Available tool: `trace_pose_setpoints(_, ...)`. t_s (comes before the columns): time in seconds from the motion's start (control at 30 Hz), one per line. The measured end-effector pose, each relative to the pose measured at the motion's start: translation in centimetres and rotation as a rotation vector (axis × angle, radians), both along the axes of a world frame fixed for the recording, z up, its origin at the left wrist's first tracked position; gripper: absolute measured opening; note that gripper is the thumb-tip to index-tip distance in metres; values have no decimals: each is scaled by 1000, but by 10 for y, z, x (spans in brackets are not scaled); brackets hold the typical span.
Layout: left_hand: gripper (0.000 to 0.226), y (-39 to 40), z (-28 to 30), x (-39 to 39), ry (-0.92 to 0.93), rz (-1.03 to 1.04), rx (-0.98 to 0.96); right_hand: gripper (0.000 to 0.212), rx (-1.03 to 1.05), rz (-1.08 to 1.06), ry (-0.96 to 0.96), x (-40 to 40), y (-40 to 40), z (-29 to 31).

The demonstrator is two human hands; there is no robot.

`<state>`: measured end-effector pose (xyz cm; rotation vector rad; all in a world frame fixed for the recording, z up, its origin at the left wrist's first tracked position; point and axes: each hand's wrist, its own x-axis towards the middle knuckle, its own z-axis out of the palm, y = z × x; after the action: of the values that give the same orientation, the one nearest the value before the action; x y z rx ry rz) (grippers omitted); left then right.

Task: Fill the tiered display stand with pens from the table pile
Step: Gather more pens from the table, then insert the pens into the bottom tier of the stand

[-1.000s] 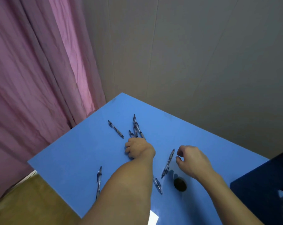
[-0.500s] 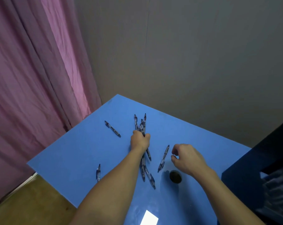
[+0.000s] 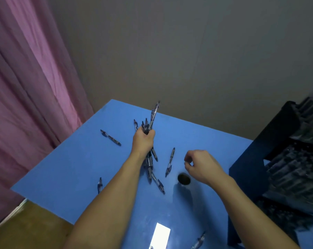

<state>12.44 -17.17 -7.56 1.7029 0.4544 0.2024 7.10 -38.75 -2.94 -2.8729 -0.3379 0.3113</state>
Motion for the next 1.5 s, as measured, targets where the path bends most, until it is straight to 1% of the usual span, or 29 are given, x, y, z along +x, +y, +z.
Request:
trace_pose_setpoints(0.13, 10, -12, 27, -20, -87, -34, -22, 19, 86, -4, -30, -20, -11, 12)
trace_pose_setpoints(0.27, 10, -40, 56, -57, -190, -90, -44, 17, 258, -39, -69, -49, -33, 32)
trace_pose_setpoints(0.4, 9, -90, 81, -116, -280, -157, -71, 12, 384, -60, -124, -96, -73, 55)
trace_pose_setpoints(0.5, 9, -130, 88, -162, -306, -217, -88, 10, 496, -84, -154, -138, -111, 73)
trace_pose_setpoints(0.6, 9, -166, 88, -203, -307, -287, -94, 4, 653, -155, -190, -176, -146, 86)
trace_pose_setpoints(0.67, 10, -188, 86, -227, -288, -330, -73, 8, 824, -234, -217, -197, -164, 92)
trace_pose_setpoints(0.77, 9, -216, 81, -257, -272, -403, 9, 16, 1082, -338, -204, -222, -184, 103)
trace_pose_setpoints(0.83, 8, -231, 77, -272, -268, -455, 103, 24, 1205, -394, -194, -231, -194, 108)
trace_pose_setpoints(0.9, 14, -244, 75, -282, -284, -519, 189, 30, 1277, -460, -195, -235, -200, 111)
trace_pose_setpoints(0.97, 19, -253, 74, -287, -292, -573, 229, 31, 1295, -527, -199, -236, -205, 110)
trace_pose_setpoints(1.07, 16, -258, 68, -286, -276, -615, 267, 24, 1306, -573, -197, -236, -210, 106)
trace_pose_setpoints(1.17, 14, -255, 63, -279, -271, -633, 262, 17, 1360, -607, -216, -233, -212, 102)
trace_pose_setpoints(1.23, 13, -248, 58, -272, -270, -592, 241, 13, 1401, -641, -276, -229, -215, 100)
trace_pose_setpoints(1.37, 27, -227, 46, -257, -242, -489, 163, 18, 1435, -725, -397, -225, -222, 95)
trace_pose_setpoints(1.5, 28, -210, 39, -241, -189, -401, 63, 17, 1306, -845, -471, -221, -223, 76)
